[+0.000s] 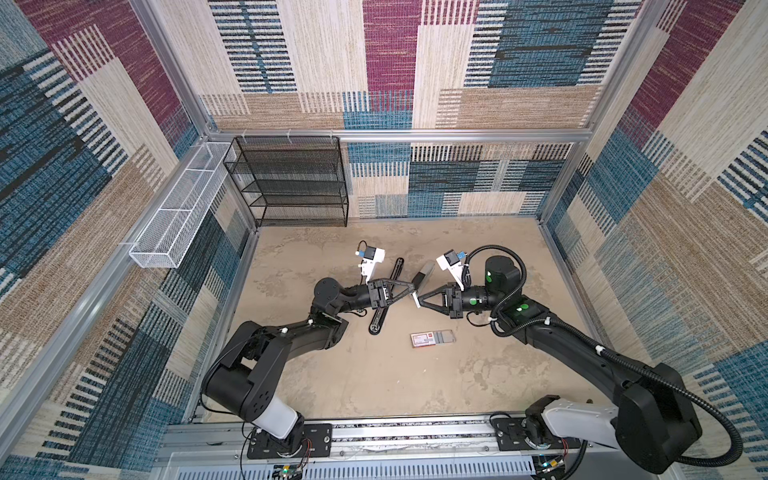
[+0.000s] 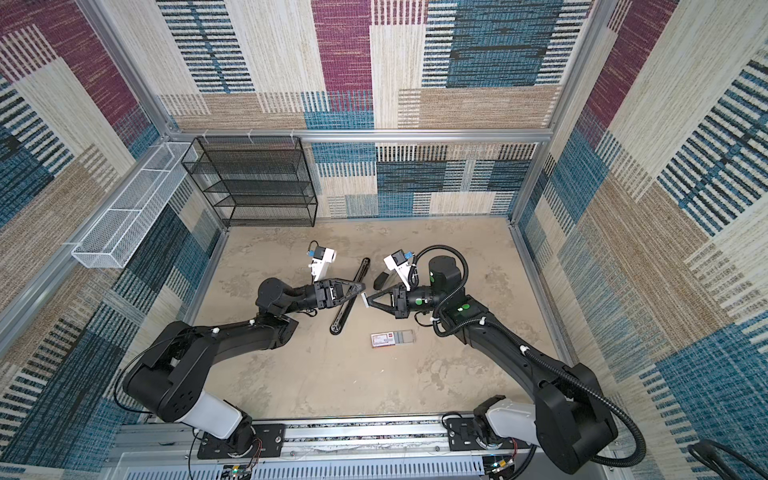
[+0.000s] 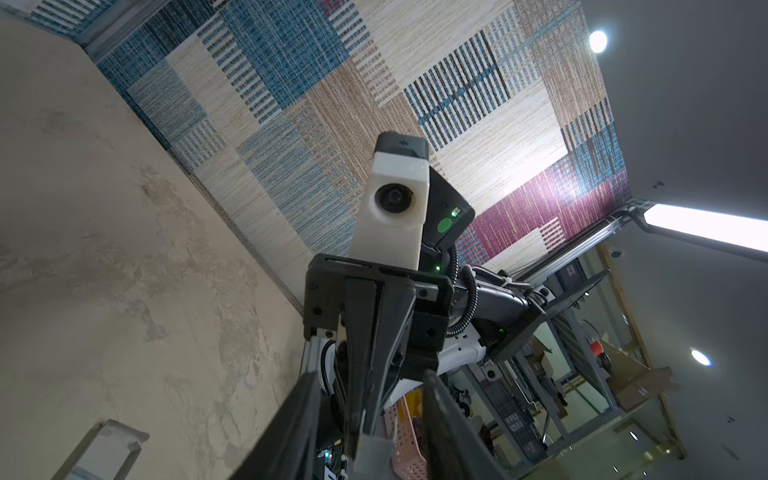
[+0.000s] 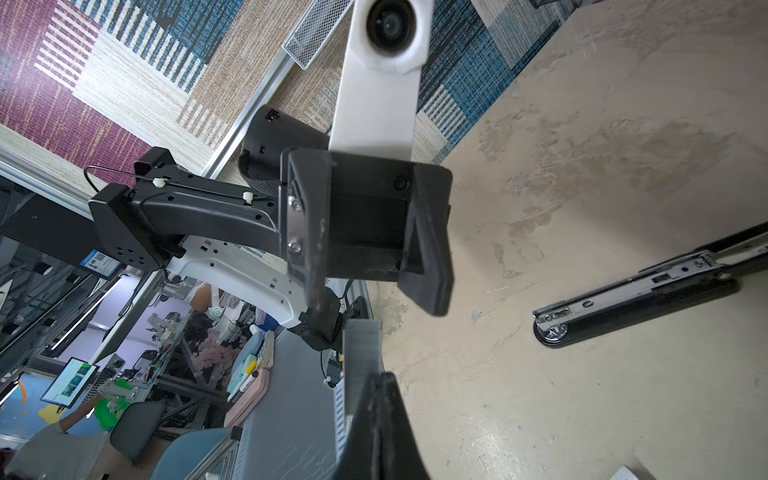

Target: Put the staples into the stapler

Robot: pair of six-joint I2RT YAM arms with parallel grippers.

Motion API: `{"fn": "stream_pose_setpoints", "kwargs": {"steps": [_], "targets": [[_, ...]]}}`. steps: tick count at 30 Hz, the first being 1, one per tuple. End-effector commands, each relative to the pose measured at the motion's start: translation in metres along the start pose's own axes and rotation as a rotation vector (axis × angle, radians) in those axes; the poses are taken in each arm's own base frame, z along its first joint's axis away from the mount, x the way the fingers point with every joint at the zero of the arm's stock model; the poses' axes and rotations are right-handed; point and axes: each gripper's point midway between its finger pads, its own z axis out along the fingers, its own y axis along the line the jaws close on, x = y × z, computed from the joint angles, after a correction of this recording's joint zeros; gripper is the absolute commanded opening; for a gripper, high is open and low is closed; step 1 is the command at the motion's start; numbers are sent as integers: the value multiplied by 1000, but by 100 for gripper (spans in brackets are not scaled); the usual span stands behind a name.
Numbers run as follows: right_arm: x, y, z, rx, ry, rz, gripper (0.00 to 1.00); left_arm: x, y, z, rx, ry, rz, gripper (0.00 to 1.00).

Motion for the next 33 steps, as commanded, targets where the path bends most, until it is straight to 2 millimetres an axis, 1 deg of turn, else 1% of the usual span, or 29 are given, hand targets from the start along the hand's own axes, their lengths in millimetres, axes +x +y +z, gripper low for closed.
{"fn": "stream_pose_setpoints", "kwargs": {"steps": [1,4,5,6,13,23,24,25,29,31,33], "targets": [[-5,9,0,-42,-14,-20,0,4,-14,5,50,36,46,45],[-6,7,-1,-37,-23,-14,0,4,-15,5,51,31,53,43],[-6,7,-2,-38,-26,-8,0,3,-15,5,50,27,54,40],[-6,6,-3,-41,-31,-3,0,3,-15,5,49,27,54,34],[-7,8,-9,-61,-46,7,0,5,-16,6,53,35,50,32],[-4,7,-10,-70,-49,19,0,10,-16,11,66,64,39,25],[-4,7,-11,-69,-52,19,0,10,-16,11,67,66,38,20],[-5,6,-11,-66,-56,18,0,11,-16,11,68,68,35,18],[-6,4,-13,-60,-67,22,0,11,-16,12,69,73,27,16],[-7,5,-13,-62,-70,20,0,11,-16,12,71,75,24,20],[-8,4,-14,-60,-76,19,0,12,-16,12,72,81,20,20]]}}
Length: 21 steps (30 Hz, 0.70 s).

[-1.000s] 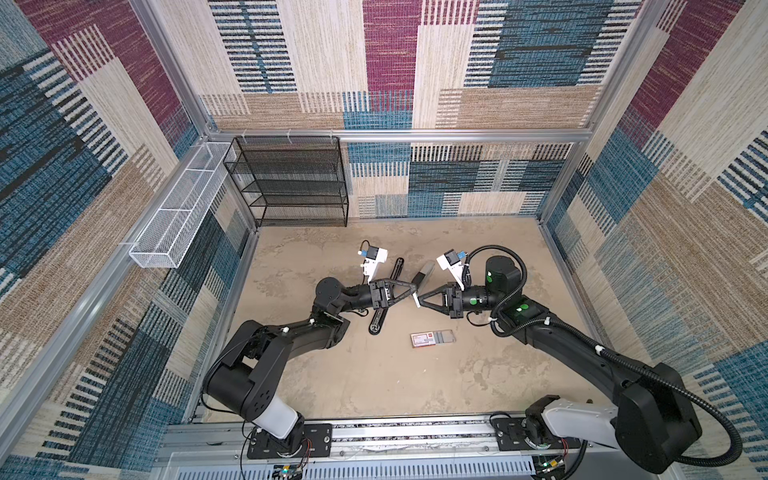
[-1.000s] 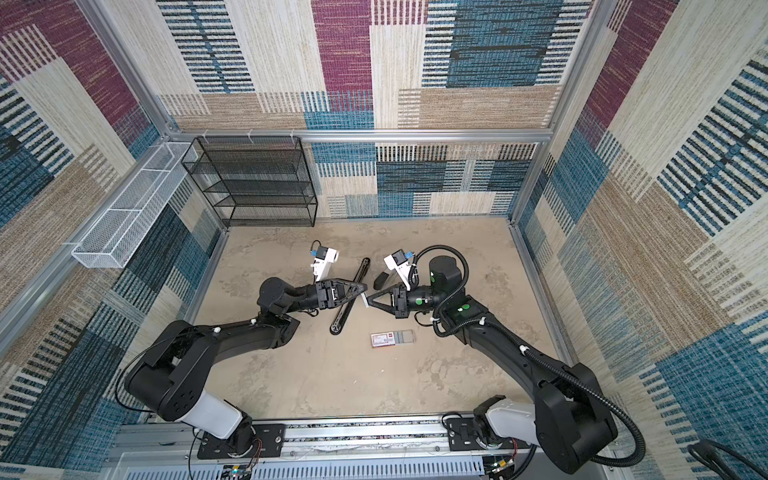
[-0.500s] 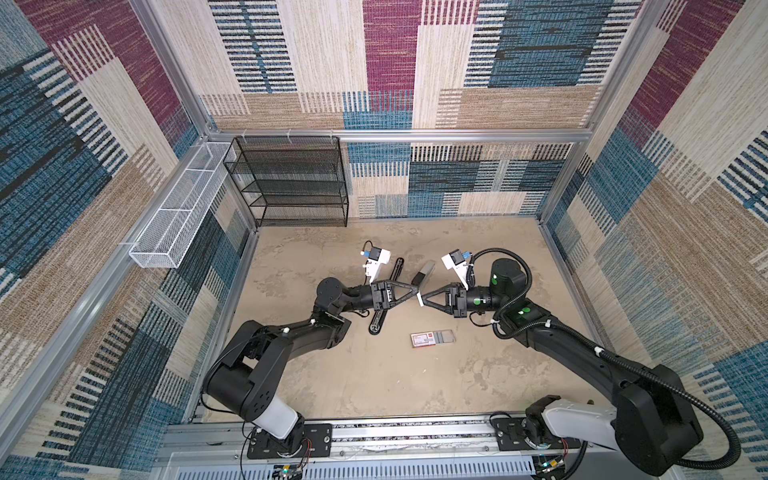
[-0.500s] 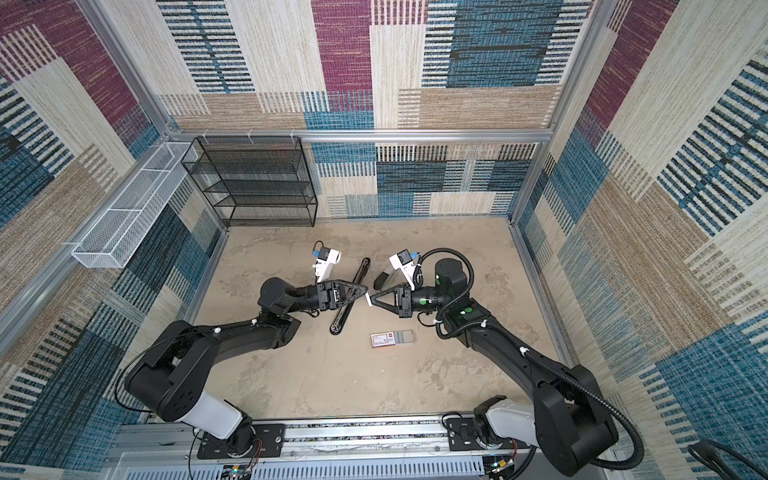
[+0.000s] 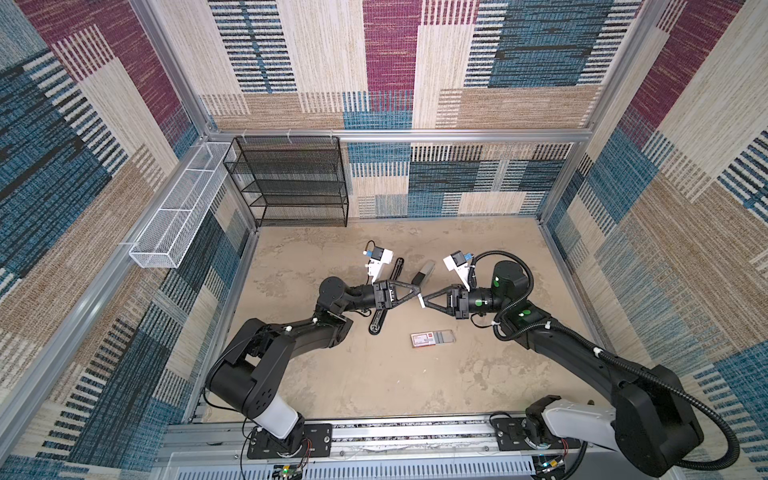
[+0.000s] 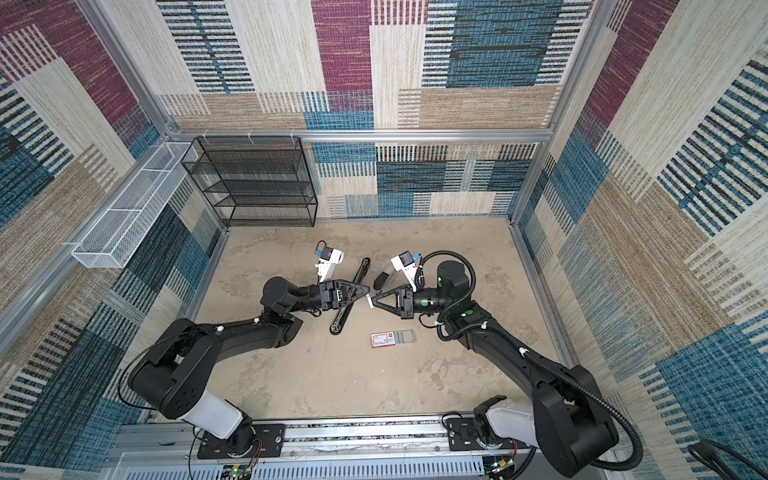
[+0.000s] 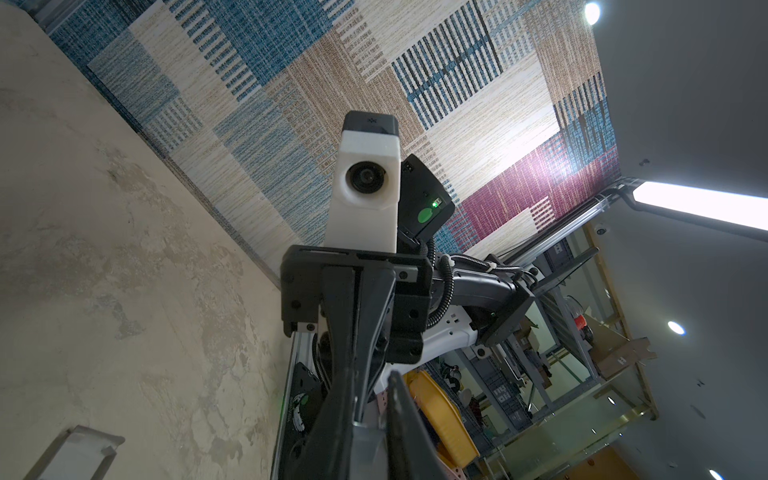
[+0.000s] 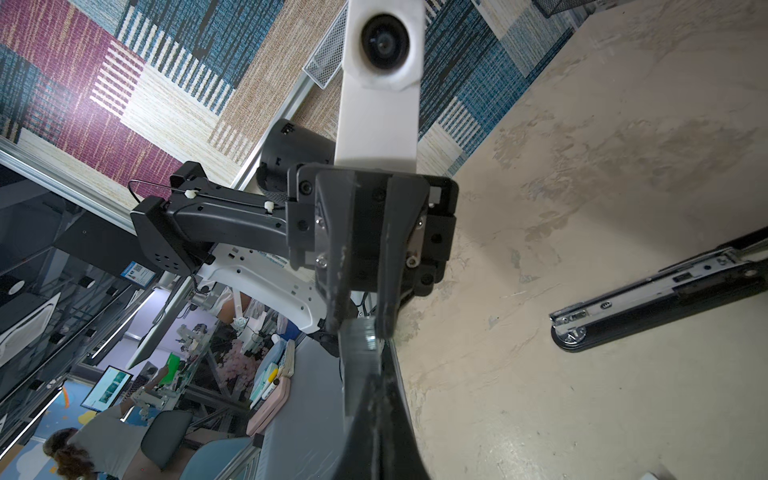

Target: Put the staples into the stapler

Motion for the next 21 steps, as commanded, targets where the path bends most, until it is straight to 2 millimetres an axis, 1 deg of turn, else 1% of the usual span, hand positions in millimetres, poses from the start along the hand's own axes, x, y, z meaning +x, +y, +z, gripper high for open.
{"fn": "stream_pose_setpoints", "kwargs": {"steps": [1,4,6,10,17,19,21], "targets": [[-8,5,-2,-10,-30,-28,0,3,-11,1,40,33,27,20],[-9,5,-2,-9,-33,-25,0,4,-10,1,39,35,20,21],[-8,5,-2,-10,-32,-23,0,4,-10,1,39,33,19,23],[-8,4,-2,-10,-32,-20,0,4,-11,1,40,37,20,22],[-4,0,-1,-6,-23,-6,0,4,-12,2,45,43,20,13],[-5,0,-1,-3,-25,-7,0,3,-13,3,47,41,21,0],[-5,0,-2,0,-29,-9,0,2,-13,2,46,38,21,0]]}}
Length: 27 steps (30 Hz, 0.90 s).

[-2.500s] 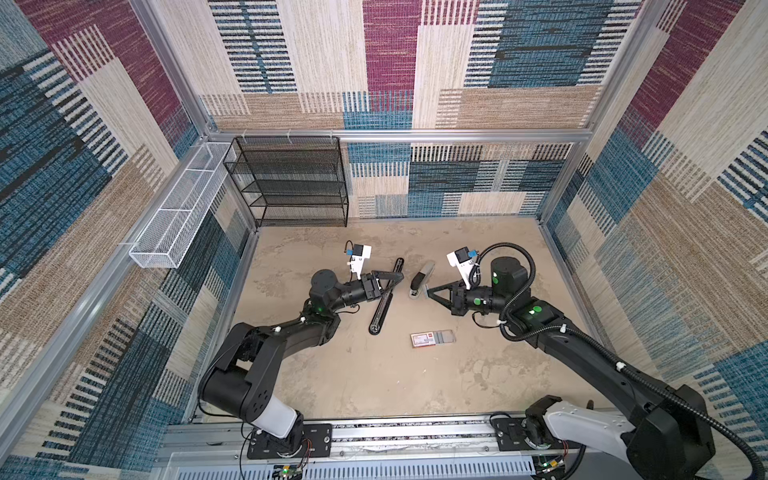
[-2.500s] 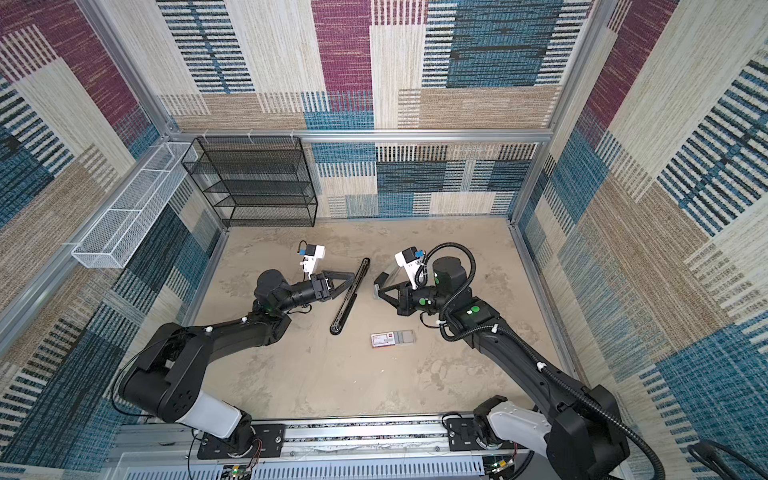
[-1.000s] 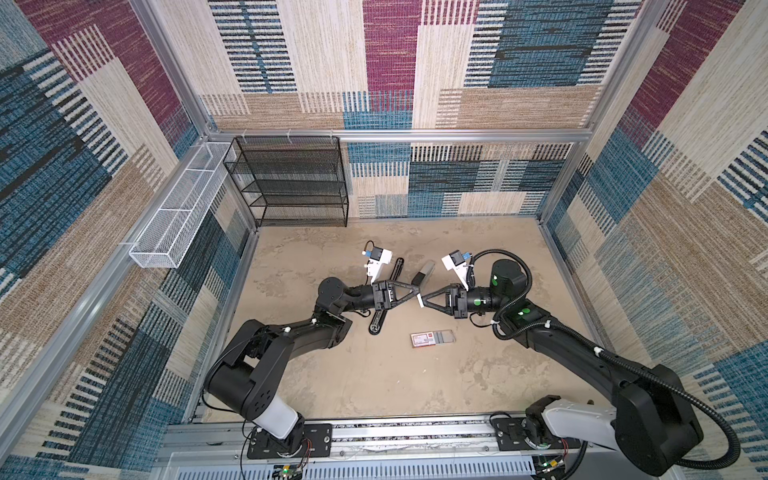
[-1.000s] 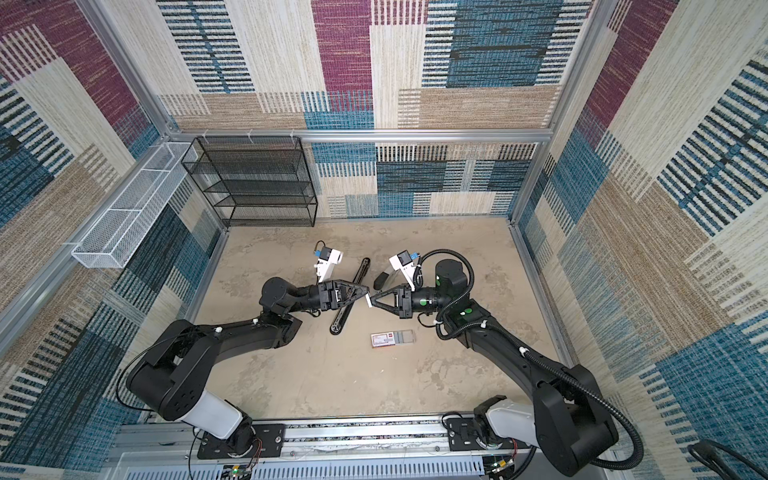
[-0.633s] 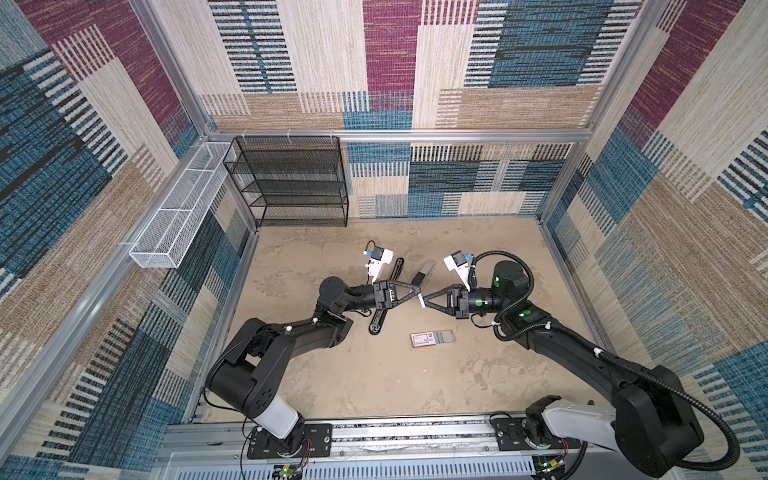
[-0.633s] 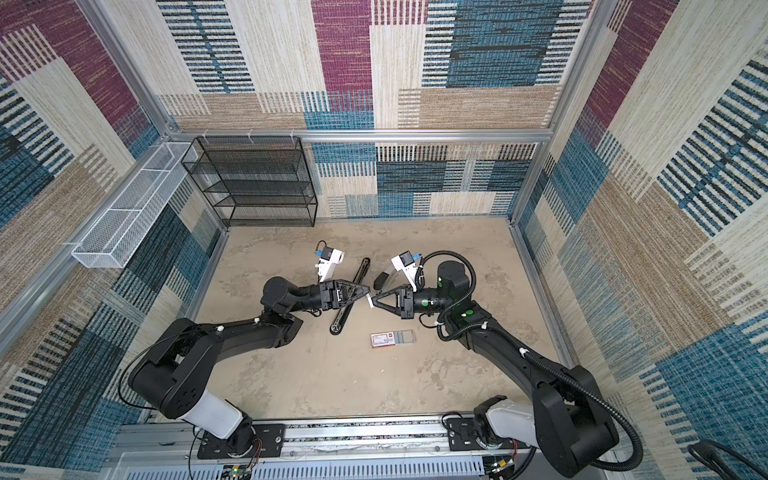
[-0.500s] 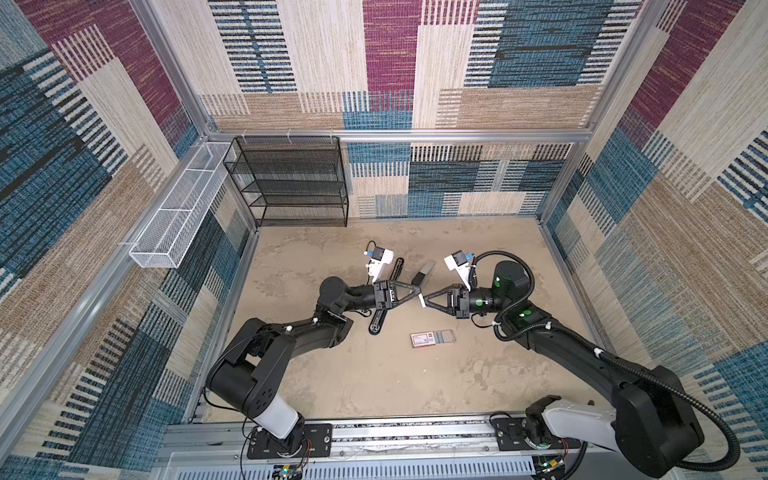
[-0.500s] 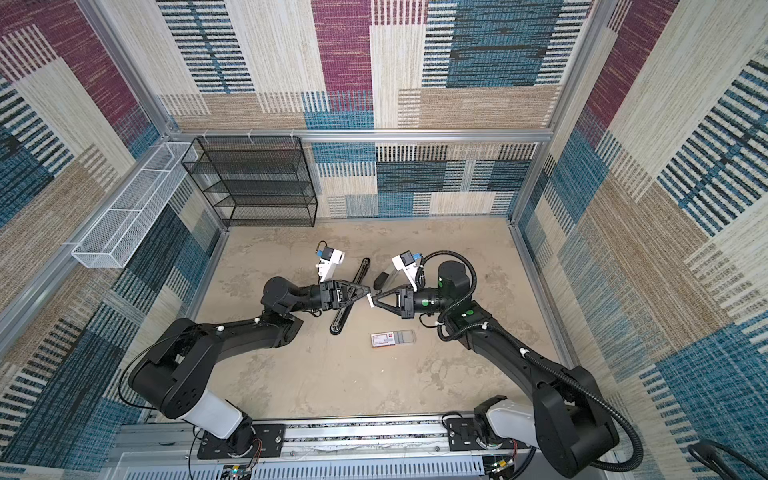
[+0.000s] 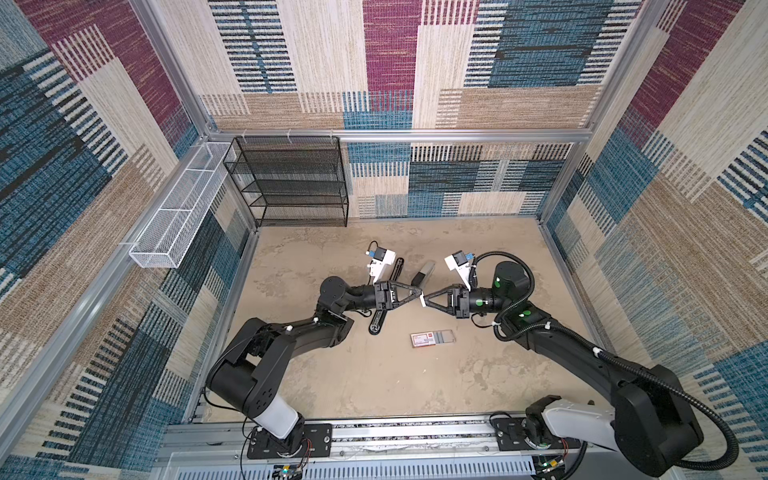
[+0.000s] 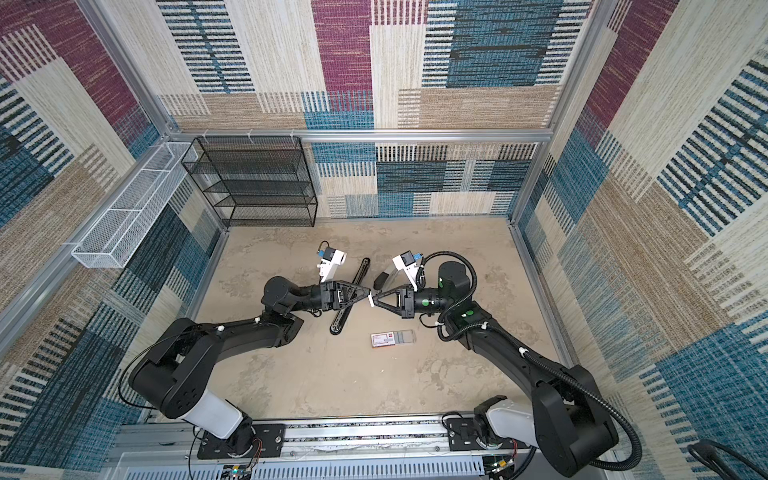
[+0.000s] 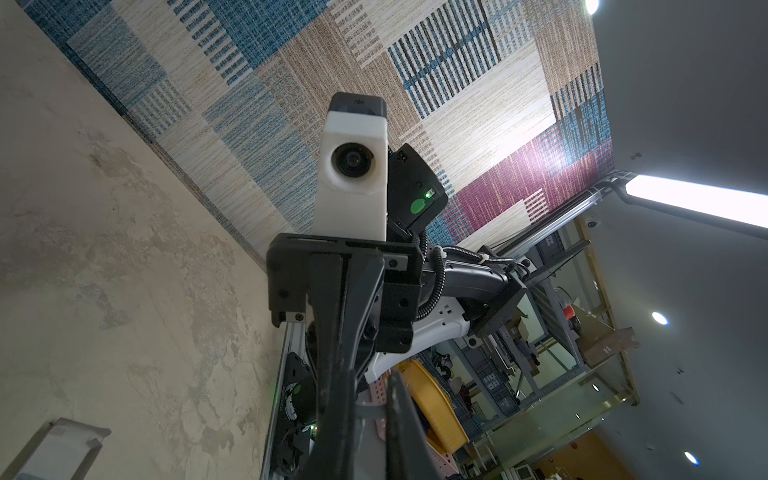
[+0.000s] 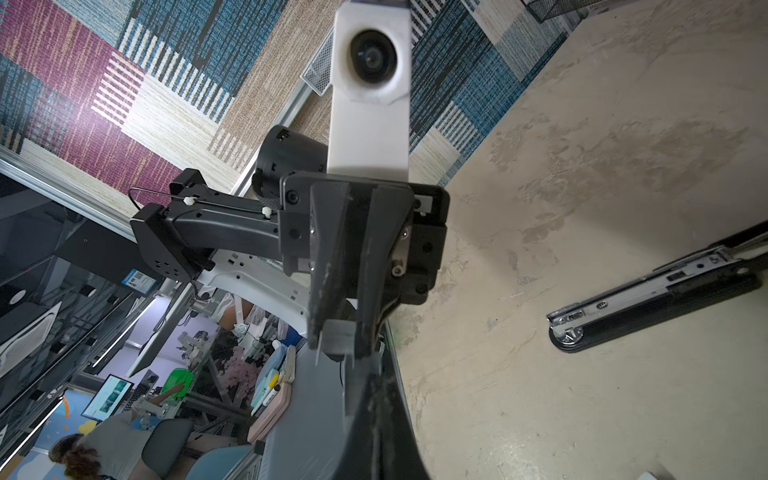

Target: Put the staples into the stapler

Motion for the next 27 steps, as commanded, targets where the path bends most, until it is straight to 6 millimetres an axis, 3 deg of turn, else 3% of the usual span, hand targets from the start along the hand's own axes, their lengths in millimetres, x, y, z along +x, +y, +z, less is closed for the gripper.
{"fn": "stream_pose_setpoints", "kwargs": {"steps": [1,11,24,27], "targets": [[-5,2,-1,0,-21,-19,0,-2,-9,1,30,7,33,0],[-4,5,-4,5,-25,-29,0,-3,-6,0,23,-1,20,0],[2,5,-17,46,-39,-34,0,-16,10,-16,-27,-62,2,0],[2,1,-21,72,-45,-36,0,-13,31,-17,-81,-66,-53,0]]}}
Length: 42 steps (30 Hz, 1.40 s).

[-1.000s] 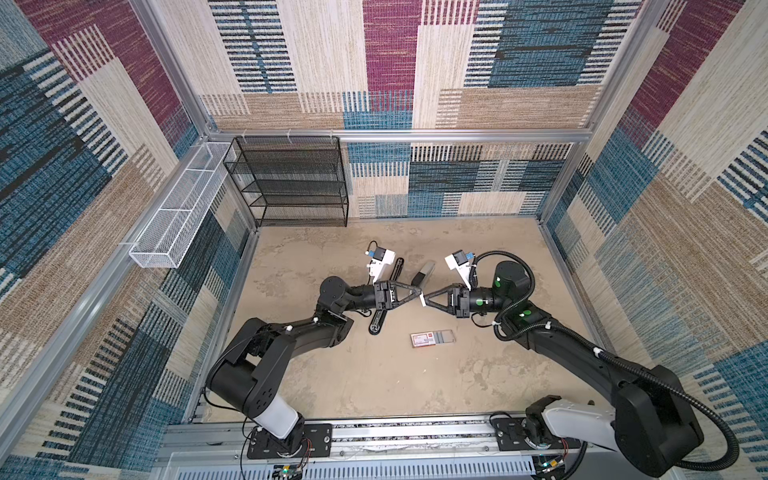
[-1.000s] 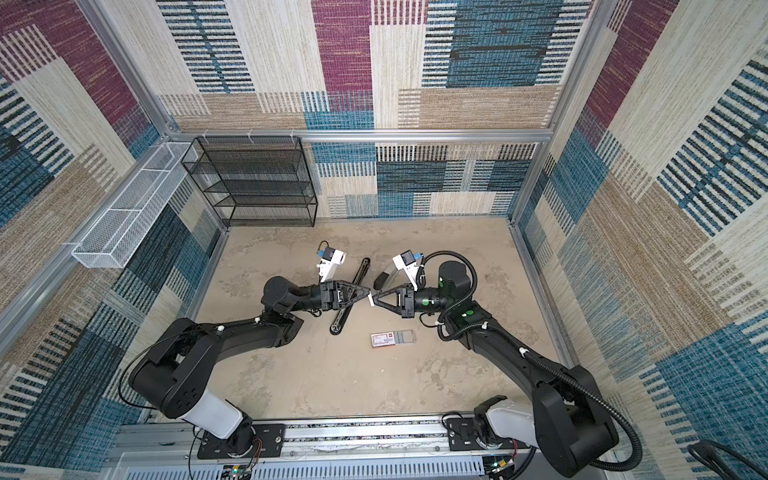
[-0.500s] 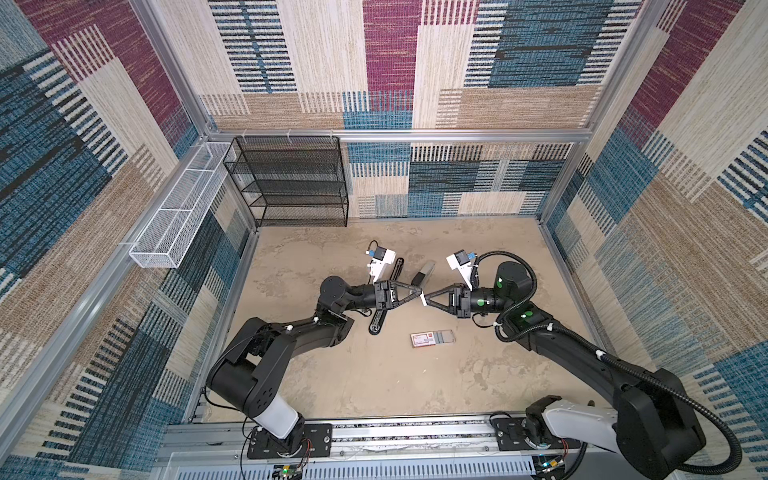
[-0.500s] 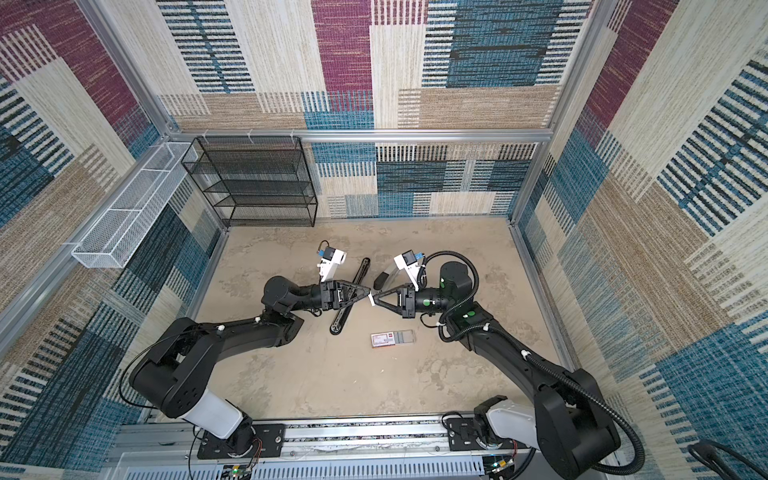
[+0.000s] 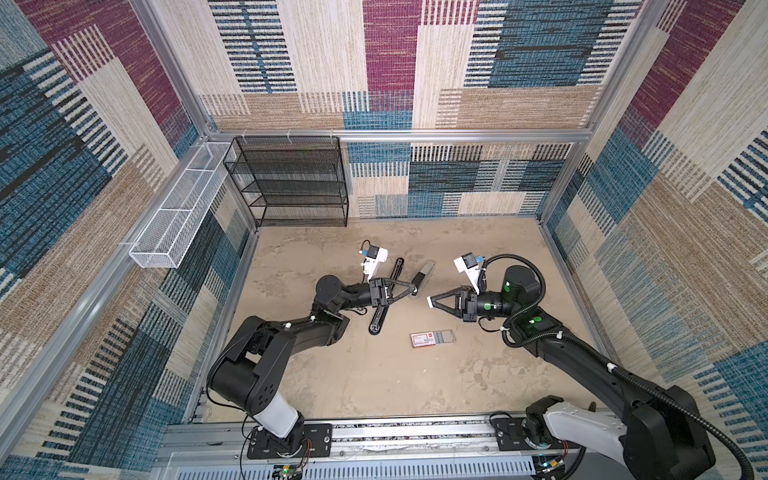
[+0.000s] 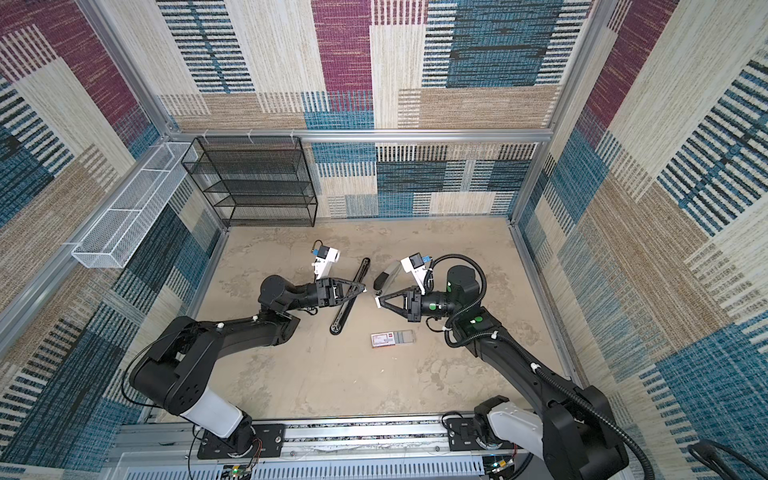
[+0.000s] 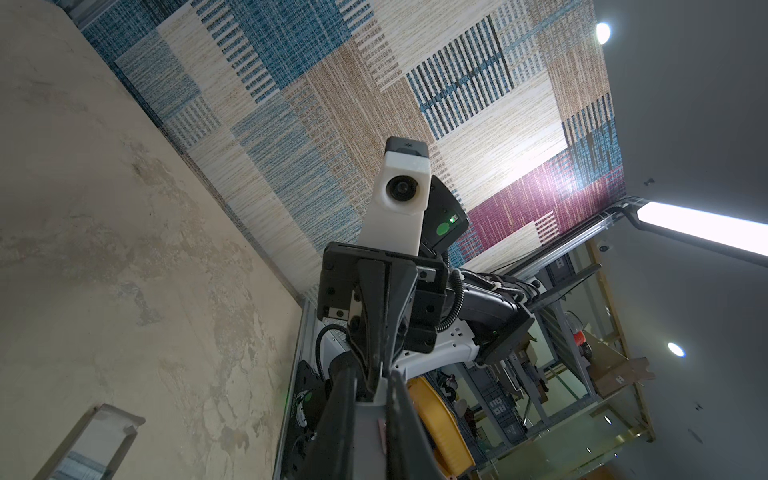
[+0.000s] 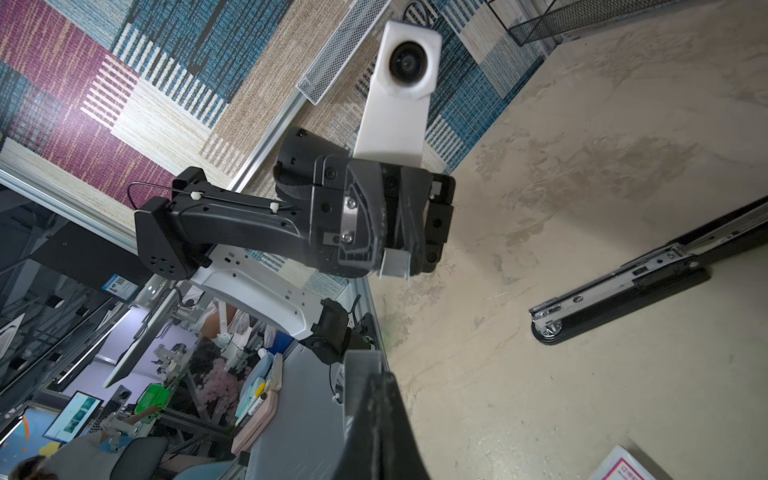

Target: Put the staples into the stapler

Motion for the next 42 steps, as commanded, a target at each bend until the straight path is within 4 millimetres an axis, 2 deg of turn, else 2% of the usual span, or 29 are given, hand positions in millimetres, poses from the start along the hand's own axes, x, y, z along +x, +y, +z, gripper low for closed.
{"fn": "stream_pose_setpoints", "kwargs": {"steps": [1,5,9,16,20,25,29,32,39,42], "targets": [[0,-5,-4,35,-10,-8,0,0,23,-1,-65,-11,-44,0],[1,-12,-14,75,-27,-3,0,17,73,-7,-263,37,-101,0],[6,-22,-22,118,-31,18,0,43,121,-18,-568,177,-95,0],[8,-26,-33,148,-56,19,0,74,179,-21,-886,420,-114,0],[8,-28,-39,164,-71,18,0,92,202,-19,-1038,581,-95,0],[9,-29,-41,173,-76,21,0,102,216,-17,-1135,661,-66,0],[9,-30,-42,178,-77,19,0,106,218,-14,-1144,689,-57,0],[8,-30,-42,177,-79,17,0,104,213,-11,-1136,682,-50,12],[7,-30,-43,182,-82,16,0,86,187,1,-1053,594,16,38],[8,-31,-43,181,-82,19,0,85,184,2,-1038,581,21,41]]}}
